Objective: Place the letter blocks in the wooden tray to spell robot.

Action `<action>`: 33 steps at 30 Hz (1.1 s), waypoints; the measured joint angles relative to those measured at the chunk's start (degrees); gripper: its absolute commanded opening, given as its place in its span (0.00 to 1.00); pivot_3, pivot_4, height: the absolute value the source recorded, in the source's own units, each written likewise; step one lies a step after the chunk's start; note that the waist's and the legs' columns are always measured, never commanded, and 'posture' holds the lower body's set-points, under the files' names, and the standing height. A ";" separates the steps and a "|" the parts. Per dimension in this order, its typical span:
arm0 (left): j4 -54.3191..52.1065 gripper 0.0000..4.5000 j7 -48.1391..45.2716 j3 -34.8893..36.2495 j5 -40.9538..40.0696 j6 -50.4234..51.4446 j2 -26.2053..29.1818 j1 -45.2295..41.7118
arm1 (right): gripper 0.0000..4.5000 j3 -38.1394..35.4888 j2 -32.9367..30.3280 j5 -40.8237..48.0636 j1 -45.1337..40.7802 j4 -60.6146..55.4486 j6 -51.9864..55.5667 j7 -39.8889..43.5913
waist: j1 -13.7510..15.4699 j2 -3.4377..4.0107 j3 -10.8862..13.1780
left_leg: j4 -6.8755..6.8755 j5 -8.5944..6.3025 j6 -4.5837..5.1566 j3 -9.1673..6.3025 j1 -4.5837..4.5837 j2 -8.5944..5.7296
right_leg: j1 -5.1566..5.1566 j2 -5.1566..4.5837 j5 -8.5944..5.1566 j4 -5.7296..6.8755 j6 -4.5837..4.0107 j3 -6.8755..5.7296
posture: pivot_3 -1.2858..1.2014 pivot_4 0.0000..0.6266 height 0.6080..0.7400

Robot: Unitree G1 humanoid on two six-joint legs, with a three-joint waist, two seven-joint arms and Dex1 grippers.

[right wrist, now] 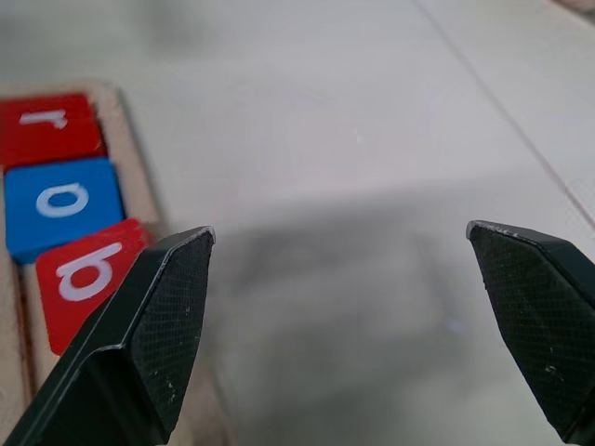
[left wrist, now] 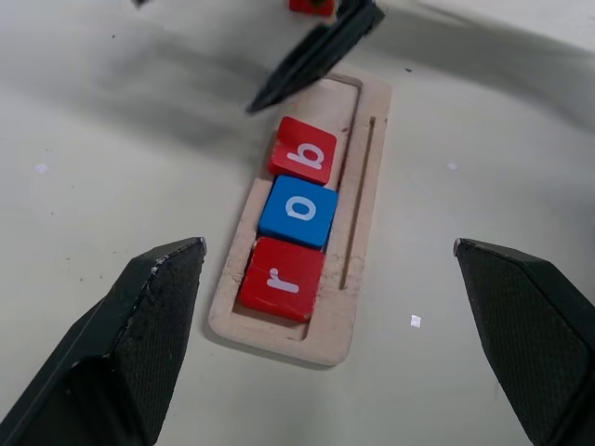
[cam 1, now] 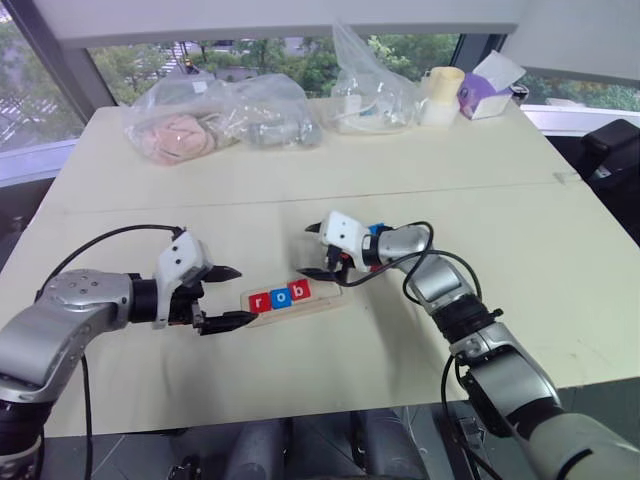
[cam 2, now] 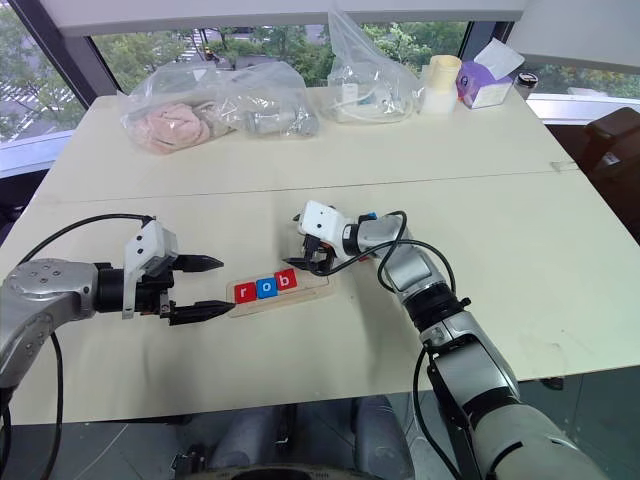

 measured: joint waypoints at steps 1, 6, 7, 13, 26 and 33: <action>0.00 1.00 0.03 0.00 0.00 0.00 0.00 0.11 | 0.99 0.19 0.03 -0.01 0.00 0.08 -0.40 0.43 | 0.01 0.00 0.00 | 0.00 0.00 0.00 0.00 0.00 0.00 | 0.00 0.00 0.00 0.00 0.00 0.00 | 0.52 0.24 1.00; -0.01 1.00 0.43 0.01 0.01 0.00 -0.49 0.70 | 0.99 1.18 -0.19 -0.11 0.01 0.17 -1.46 2.93 | 0.06 0.00 0.00 | 0.01 0.00 0.00 0.00 0.01 0.00 | 0.01 0.00 0.00 0.01 0.00 0.00 | 0.52 0.24 1.00; -0.01 1.00 0.54 0.01 0.01 0.00 -0.55 0.70 | 0.99 1.19 -0.22 -0.10 0.01 0.17 -1.48 3.24 | 0.04 0.00 0.00 | 0.00 0.00 0.00 0.00 0.01 0.00 | 0.01 0.00 0.00 0.01 0.00 0.00 | 0.52 0.24 1.00; 0.23 1.00 1.01 0.00 0.11 -0.30 -1.06 0.69 | 0.99 1.20 -0.35 0.06 0.37 -0.45 -1.06 4.89 | 0.04 0.00 0.00 | 0.00 0.00 0.00 0.00 0.01 0.00 | 0.01 0.00 0.00 0.02 0.00 0.00 | 0.52 0.24 1.00; 2.12 1.00 0.58 -0.02 0.84 -1.80 -1.11 0.69 | 0.99 -3.30 -1.51 0.80 -0.82 -4.83 3.55 0.17 | 0.19 0.00 0.00 | 0.00 0.00 -0.01 0.00 0.01 0.00 | 0.00 -0.01 0.00 0.01 0.00 0.01 | 0.52 0.24 1.00; 2.04 1.00 -0.09 0.16 0.06 -1.59 -1.12 1.61 | 0.99 -3.25 -8.44 -0.14 9.58 -16.47 5.89 -0.08 | 0.26 0.00 0.00 | 0.01 0.00 -0.01 0.00 0.01 -0.01 | 0.01 -0.02 -0.01 0.01 -0.01 0.01 | 0.52 0.24 1.00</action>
